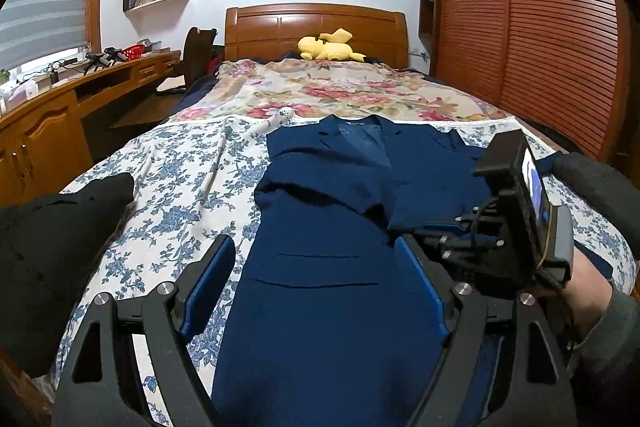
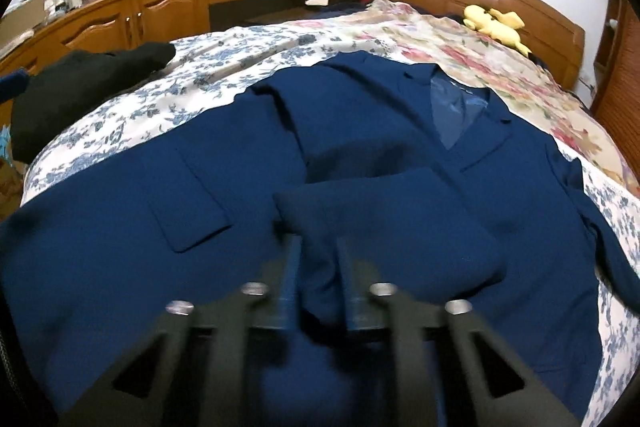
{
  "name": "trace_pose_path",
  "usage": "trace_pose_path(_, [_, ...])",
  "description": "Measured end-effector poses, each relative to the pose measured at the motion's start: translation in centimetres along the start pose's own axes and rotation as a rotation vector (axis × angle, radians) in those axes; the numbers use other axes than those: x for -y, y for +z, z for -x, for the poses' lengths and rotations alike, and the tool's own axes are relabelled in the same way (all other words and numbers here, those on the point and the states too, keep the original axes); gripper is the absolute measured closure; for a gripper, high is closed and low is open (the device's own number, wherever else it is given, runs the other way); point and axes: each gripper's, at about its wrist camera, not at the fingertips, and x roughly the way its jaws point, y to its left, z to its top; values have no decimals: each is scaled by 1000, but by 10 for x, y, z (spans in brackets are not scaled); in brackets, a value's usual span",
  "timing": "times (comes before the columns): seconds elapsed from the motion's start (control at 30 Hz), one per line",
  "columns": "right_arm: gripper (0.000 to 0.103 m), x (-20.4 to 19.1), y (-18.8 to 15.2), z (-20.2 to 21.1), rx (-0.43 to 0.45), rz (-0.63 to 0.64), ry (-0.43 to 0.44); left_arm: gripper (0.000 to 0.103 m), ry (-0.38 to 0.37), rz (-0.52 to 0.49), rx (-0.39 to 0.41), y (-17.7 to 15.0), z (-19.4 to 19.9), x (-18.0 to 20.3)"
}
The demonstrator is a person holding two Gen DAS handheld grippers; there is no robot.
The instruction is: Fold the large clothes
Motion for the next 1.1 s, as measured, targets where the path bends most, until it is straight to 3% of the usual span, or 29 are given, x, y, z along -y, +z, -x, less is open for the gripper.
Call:
trace_pose_path(0.03, [98, 1, 1, 3, 14, -6, 2, 21, -1, -3, -1, 0, 0, 1])
trace_pose_path(0.13, [100, 4, 4, 17, 79, -35, -19, 21, -5, -10, 1, -1, 0, 2])
trace_pose_path(0.5, [101, 14, -43, 100, 292, -140, -87, 21, -28, -16, 8, 2, 2, 11])
trace_pose_path(0.7, [101, 12, -74, 105, 217, -198, -71, 21, -49, -29, 17, 5, 1, 23])
trace_pose_path(0.97, [101, 18, -110, 107, 123, -259, -127, 21, -66, -52, 8, 6, -5, 42])
trace_pose_path(1.1, [101, 20, -114, 112, 102, -290, -114, 21, -74, -58, 4, 8, -8, 48])
